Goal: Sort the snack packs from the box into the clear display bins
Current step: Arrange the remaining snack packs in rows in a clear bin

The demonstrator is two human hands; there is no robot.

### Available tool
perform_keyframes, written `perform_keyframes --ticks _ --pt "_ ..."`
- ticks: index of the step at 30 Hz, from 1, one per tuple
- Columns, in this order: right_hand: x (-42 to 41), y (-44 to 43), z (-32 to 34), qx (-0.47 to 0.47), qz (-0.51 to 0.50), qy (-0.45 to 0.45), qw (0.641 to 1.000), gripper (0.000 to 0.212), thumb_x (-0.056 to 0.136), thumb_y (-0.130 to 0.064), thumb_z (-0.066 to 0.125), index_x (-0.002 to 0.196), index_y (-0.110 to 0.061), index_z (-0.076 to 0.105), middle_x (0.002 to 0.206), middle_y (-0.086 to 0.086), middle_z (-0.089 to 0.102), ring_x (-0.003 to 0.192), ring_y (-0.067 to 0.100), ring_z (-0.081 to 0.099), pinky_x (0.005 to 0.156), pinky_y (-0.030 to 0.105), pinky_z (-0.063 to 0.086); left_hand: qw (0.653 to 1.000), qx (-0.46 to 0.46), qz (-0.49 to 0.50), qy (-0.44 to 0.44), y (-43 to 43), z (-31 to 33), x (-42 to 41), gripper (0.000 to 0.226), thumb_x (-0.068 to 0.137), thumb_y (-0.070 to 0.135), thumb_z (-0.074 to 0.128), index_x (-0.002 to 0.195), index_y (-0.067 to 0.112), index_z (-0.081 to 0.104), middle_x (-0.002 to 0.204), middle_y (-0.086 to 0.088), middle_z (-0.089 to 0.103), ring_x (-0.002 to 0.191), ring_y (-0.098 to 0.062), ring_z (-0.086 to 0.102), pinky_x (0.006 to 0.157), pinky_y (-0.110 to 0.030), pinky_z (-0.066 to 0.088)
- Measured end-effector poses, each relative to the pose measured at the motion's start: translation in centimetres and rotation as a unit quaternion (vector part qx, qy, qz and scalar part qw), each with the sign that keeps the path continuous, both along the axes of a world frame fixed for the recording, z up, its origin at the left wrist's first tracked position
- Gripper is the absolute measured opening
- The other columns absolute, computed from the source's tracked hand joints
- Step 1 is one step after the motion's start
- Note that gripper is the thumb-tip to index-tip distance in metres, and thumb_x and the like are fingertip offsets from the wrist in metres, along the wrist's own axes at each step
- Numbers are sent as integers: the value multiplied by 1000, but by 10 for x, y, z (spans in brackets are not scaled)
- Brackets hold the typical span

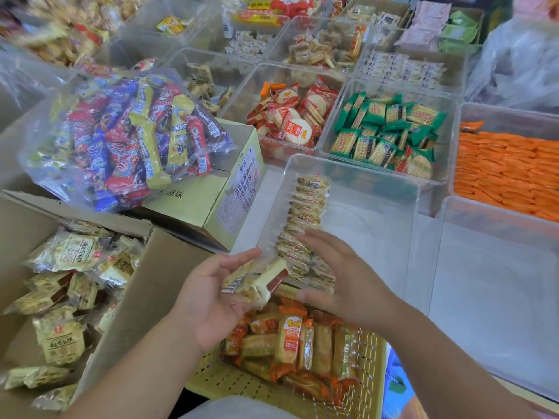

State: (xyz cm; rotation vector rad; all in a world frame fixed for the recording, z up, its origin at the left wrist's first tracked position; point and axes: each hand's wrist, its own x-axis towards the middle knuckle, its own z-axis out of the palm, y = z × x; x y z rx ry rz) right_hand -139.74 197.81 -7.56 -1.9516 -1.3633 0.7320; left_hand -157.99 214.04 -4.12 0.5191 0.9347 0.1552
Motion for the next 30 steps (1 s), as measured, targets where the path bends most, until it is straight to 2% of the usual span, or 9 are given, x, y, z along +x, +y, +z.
perform_keyframes --ticks 2,5,7,9,12,14,19,24,30 --pt "-18 0 9 74 4 79 994 69 82 -46 80 144 -46 49 156 -20 37 146 -1 30 117 18 28 999 -16 -50 -6 -4 4 1 53 85 29 55 123 -3 71 131 -29 65 105 -41 71 85 -47 58" --pt "-32 -2 12 122 -54 201 970 34 86 -24 80 119 -28 73 126 -12 68 122 8 61 104 28 47 994 -37 -104 -25 -12 7 3 65 93 48 49 128 -3 68 127 -33 65 95 -44 72 72 -48 64" --pt "-38 -3 14 117 -124 293 941 19 90 -28 76 108 -27 75 105 0 75 99 23 70 90 45 56 991 5 -134 -1 -15 5 3 71 99 62 37 123 5 74 120 -29 70 91 -43 74 64 -46 64" --pt "-41 -5 14 105 -190 318 923 12 91 -38 73 101 -31 75 95 7 76 92 34 70 82 53 57 986 89 -132 50 -16 1 3 72 99 66 36 118 8 75 115 -24 74 88 -36 75 64 -44 62" --pt "-47 -11 10 86 -224 350 906 9 93 -41 70 93 -35 75 90 -1 78 79 17 74 60 30 56 963 231 -121 72 -18 -1 -1 47 88 55 57 96 16 81 96 -12 78 81 -22 74 72 -41 57" --pt "-50 -15 9 79 -241 380 889 9 93 -36 71 94 -29 77 91 0 79 79 13 76 59 22 56 949 274 -143 63 -19 1 -4 26 82 39 70 94 20 82 93 -8 79 82 -19 73 75 -37 56" --pt "-53 -21 4 83 -269 456 844 21 85 -41 75 96 -23 77 92 10 78 83 29 76 57 37 61 940 298 -139 91 -23 3 -3 8 86 3 76 85 11 77 78 -7 73 69 -15 69 62 -25 57" --pt "-47 -24 -2 94 -259 502 820 29 87 -40 75 107 -19 74 103 16 76 93 35 75 70 50 64 948 277 -129 92 -21 5 -1 11 86 -2 74 82 7 70 72 -10 67 59 -16 60 55 -24 52" --pt "-44 -24 -2 100 -271 494 820 22 91 -36 70 106 -20 75 102 17 75 89 38 74 64 57 62 953 213 -203 74 -20 4 0 9 90 -2 70 89 6 65 78 -14 64 59 -17 56 55 -26 52"
